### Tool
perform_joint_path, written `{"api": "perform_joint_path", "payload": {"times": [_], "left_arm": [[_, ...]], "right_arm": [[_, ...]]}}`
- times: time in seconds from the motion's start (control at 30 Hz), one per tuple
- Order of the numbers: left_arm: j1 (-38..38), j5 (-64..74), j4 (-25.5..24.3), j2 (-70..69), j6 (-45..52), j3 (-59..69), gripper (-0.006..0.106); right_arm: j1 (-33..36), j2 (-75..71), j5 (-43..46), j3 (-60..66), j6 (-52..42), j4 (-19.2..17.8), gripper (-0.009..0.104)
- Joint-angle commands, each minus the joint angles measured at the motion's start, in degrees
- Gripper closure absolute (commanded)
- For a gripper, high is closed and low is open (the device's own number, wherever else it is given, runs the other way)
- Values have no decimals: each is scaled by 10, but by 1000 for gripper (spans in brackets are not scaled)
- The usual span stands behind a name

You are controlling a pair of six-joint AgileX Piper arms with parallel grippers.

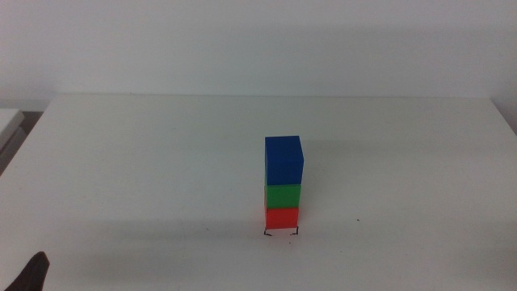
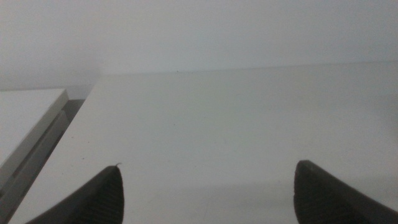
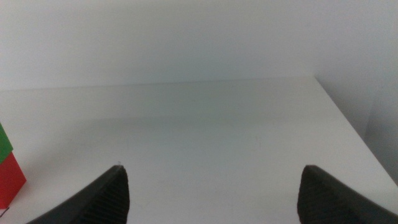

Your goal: Stack red cubes first, then green, then blue cubes in a specific spot.

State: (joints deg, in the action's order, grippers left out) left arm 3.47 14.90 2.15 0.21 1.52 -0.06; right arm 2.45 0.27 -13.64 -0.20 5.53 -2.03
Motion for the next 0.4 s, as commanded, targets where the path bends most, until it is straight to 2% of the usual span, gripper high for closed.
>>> {"api": "perform_joint_path", "payload": {"times": [0.0,0.13,0.37], "left_arm": [[0,-19,4,-2,-1,1,7],[0,-35,-21,-2,-1,1,7],[0,-36,-21,-2,1,1,7]], "right_arm": [[-3,-3,15,2,-5,-7,3],[-3,-3,15,2,-5,-7,3],[-3,-3,17,2,-5,-6,3]]}}
